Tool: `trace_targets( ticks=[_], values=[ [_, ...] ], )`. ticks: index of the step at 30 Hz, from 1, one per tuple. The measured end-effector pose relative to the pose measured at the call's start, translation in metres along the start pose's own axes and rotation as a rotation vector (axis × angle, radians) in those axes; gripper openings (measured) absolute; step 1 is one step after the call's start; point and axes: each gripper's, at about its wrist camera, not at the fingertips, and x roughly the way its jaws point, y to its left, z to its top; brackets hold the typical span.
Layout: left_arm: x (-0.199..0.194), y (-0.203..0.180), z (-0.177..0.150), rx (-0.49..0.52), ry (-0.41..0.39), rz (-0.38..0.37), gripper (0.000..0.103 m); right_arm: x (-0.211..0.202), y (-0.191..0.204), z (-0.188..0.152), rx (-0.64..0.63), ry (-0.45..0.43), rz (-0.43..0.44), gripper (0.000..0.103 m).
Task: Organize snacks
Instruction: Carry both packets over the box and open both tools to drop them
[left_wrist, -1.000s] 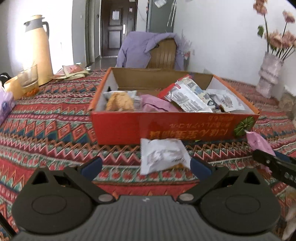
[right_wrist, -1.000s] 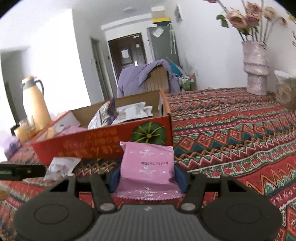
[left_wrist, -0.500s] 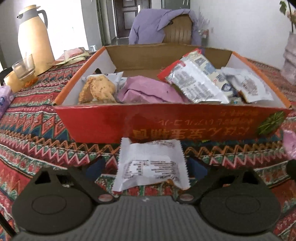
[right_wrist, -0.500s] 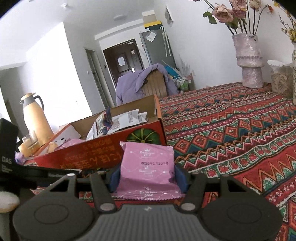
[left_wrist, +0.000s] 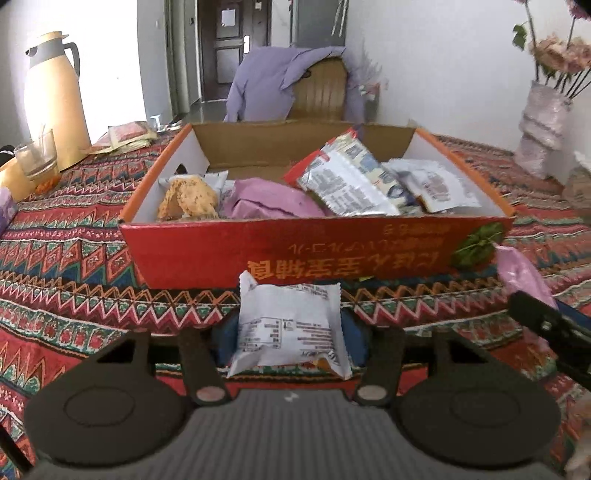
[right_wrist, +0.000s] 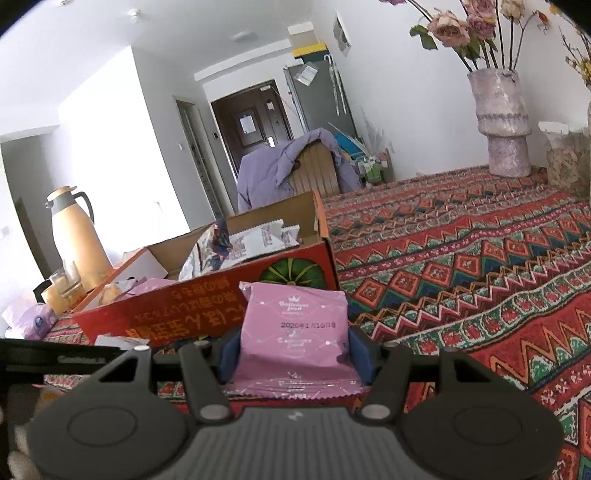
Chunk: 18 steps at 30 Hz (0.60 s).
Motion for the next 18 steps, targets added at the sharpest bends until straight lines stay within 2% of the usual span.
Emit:
trace_targets(
  ticks=[4,11,18],
  values=[
    [-0.018,0.002,0.002,0.006,-0.030,-0.039,0.058,-0.009,0.006,0.002,-0.022,-0.050,0.014,0.060],
    [-0.047,0.004,0.019,0.000,-0.117,-0.063,0.058,-0.030,0.023,0.023,-0.069,-0.125,0.032,0.060],
    [-0.051,0.009,0.046,-0.003,-0.164,-0.063,0.058,-0.028,0.046,0.056,-0.118,-0.172,0.035,0.060]
  ],
)
